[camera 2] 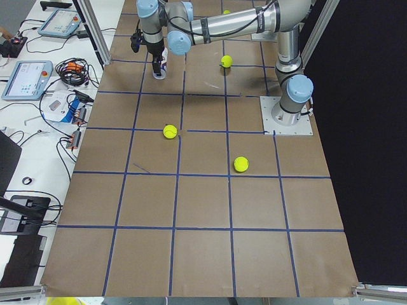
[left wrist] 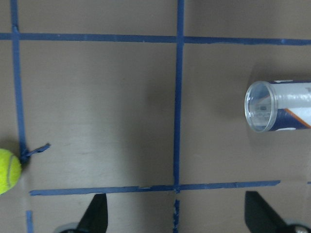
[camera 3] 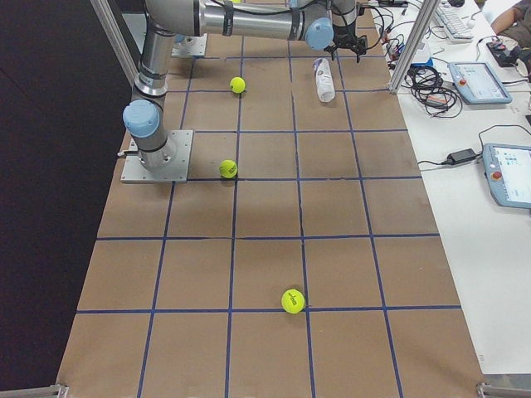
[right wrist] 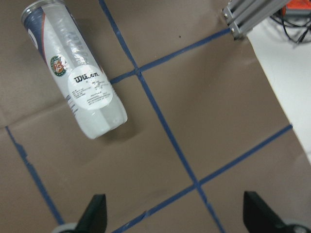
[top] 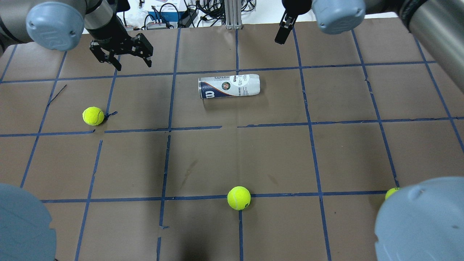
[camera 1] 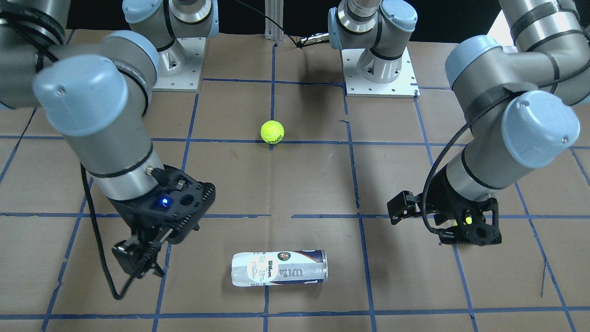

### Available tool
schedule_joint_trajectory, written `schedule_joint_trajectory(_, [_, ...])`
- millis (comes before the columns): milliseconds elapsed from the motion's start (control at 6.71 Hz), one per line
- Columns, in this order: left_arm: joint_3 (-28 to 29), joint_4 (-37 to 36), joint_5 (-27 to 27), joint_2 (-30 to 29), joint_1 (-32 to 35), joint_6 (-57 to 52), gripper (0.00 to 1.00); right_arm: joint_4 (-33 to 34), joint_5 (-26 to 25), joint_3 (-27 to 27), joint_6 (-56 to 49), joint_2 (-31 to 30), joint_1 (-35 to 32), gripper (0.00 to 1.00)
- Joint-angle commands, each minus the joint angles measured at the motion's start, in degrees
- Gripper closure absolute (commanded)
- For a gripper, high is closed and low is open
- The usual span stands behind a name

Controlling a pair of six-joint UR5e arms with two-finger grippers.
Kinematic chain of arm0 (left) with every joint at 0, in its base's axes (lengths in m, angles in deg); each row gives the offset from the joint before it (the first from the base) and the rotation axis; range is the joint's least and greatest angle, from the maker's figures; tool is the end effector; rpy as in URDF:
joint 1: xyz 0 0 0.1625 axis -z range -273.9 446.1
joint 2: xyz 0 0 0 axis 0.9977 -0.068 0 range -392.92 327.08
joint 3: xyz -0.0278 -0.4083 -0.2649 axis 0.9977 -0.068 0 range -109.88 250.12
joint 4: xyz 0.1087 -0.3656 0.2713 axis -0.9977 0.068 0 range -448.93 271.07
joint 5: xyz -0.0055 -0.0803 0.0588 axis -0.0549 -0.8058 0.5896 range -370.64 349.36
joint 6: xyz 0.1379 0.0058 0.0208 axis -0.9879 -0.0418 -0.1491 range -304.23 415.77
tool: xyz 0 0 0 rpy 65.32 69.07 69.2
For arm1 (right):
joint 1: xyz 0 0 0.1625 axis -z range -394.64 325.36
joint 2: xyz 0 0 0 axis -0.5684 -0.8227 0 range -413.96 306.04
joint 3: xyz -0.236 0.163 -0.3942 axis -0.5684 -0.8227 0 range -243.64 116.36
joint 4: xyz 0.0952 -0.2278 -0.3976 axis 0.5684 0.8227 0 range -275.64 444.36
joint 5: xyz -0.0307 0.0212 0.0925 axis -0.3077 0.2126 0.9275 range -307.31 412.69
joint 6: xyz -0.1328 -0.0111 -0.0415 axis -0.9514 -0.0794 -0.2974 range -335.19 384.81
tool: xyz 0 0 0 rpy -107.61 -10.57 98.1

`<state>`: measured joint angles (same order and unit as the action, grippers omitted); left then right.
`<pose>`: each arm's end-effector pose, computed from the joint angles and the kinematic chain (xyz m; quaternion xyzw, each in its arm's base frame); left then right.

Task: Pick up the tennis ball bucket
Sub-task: 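Release the can on the table and raise the right gripper away, then reach the left gripper to the lying can and grasp its bottom end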

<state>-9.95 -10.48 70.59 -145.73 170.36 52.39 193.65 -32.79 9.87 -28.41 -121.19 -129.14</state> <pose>-0.0815 -0.7347 0.3715 0.0214 -0.9968 -0.0055 0.0771 0.2038 -0.7495 0.4499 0.4831 -0.8673 0.1193 0.0110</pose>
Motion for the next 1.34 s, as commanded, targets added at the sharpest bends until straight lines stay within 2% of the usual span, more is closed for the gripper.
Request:
schedule_joint_trajectory(0, [-1.9, -7.3, -11.5, -4.2, 0.0, 2.7, 0.0, -20.6, -2.4, 1.1, 21.9, -5.4, 4.7, 0.0])
schedule_joint_trajectory(149, [-5.1, -11.6, -16.0, -5.6, 0.0, 2.9, 0.0, -24.7, -3.3, 2.2, 30.9, -7.0, 6.3, 0.0])
schedule_joint_trajectory(298, [-8.7, -18.9, -20.4, -6.4, 0.0, 4.0, 0.0, -26.5, -3.3, 3.4, 39.0, -9.2, 6.7, 0.0])
schedule_joint_trajectory(447, [-11.6, -24.2, -23.6, -7.3, 0.0, 4.3, 0.0, -25.8, -3.2, 4.3, 49.7, -10.0, 6.4, 0.0])
schedule_joint_trajectory(596, [-12.7, -28.5, -27.4, -9.0, 0.0, 4.8, 0.01, -25.8, -3.4, 4.5, 52.4, -10.1, 6.2, 0.0])
schedule_joint_trajectory(894, [-12.7, -30.7, -35.9, -12.3, 0.0, 5.2, 0.02, -25.6, -6.4, 4.5, 53.6, -10.0, 6.2, 0.0])
schedule_joint_trajectory(1043, [-12.7, -31.0, -37.1, -13.6, 0.0, 5.2, 0.02, -26.0, -6.4, 4.5, 58.6, -9.9, 6.1, 0.0])
schedule_joint_trajectory(1191, [-12.7, -31.6, -42.5, -14.9, 0.0, 5.1, 0.04, -26.1, -6.3, 4.6, 59.7, -9.6, 6.1, 0.0])
